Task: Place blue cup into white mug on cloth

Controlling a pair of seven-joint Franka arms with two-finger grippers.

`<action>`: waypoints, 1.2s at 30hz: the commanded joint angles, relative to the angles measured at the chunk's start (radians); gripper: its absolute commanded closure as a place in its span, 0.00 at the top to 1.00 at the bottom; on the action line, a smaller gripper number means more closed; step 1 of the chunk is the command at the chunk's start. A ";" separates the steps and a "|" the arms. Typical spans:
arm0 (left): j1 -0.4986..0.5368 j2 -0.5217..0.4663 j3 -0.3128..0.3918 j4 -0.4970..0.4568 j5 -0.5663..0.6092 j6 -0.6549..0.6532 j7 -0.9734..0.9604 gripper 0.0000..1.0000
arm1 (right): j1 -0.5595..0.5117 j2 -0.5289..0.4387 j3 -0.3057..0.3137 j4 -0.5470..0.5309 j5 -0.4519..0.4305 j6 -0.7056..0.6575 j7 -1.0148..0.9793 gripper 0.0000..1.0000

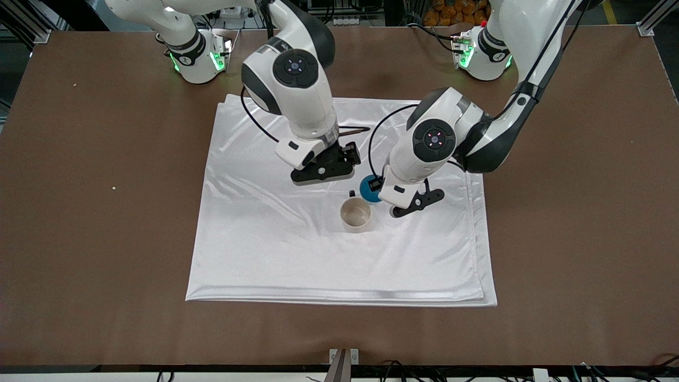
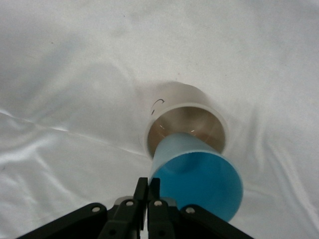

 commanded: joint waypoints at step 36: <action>-0.027 0.058 0.060 0.036 0.045 0.091 -0.014 0.00 | -0.456 -0.151 0.009 -0.221 0.051 0.117 -0.388 1.00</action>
